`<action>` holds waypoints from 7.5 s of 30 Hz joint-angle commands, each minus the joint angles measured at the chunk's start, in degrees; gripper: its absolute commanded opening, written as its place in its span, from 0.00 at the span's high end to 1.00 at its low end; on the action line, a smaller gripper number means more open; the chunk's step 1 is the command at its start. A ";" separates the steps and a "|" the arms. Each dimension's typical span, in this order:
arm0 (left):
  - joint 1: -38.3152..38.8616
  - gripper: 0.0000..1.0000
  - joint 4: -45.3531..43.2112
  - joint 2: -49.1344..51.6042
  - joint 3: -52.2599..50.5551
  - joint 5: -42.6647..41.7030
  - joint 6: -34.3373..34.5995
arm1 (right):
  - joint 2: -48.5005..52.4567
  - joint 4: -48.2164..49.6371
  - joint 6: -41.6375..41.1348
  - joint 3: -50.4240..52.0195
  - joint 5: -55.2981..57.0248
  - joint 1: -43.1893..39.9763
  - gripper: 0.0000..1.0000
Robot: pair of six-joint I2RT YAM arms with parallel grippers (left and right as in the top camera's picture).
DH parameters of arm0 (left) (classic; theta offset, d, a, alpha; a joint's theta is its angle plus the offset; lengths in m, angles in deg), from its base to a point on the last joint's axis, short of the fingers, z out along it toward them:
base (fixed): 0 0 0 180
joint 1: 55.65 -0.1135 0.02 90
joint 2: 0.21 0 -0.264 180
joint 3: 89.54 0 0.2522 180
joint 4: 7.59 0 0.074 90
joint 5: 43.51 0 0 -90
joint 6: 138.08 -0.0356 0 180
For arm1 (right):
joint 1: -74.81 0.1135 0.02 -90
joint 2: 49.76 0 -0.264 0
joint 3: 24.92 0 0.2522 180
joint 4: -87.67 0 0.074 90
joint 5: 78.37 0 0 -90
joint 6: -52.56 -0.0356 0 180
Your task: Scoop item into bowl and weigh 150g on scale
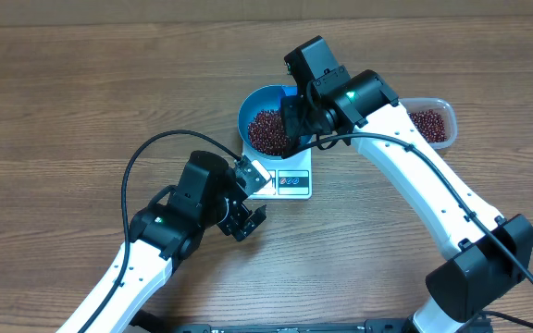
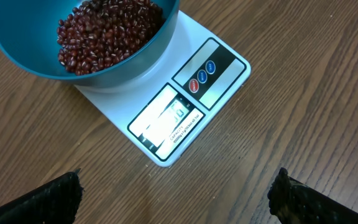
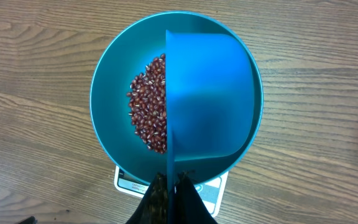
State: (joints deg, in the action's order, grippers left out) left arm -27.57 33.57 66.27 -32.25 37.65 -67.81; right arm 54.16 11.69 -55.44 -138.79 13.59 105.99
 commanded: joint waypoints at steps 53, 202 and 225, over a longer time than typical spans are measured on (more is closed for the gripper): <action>-0.31 0.01 -0.20 -0.55 -0.35 -0.85 -0.85 | -1.68 -0.11 -1.75 -1.64 12.22 5.70 0.96; -0.31 0.00 -0.20 -0.55 -0.35 -0.87 -0.85 | 3.58 -3.93 -9.77 11.67 9.46 -20.02 0.96; -0.31 0.00 -0.20 -0.55 -0.35 -0.85 -0.85 | 3.56 -2.49 -5.03 11.56 -10.58 -34.71 0.96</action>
State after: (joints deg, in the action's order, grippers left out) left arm -27.57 33.57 66.27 -32.25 37.65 -67.81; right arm 58.20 8.24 -63.28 -127.76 9.22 73.25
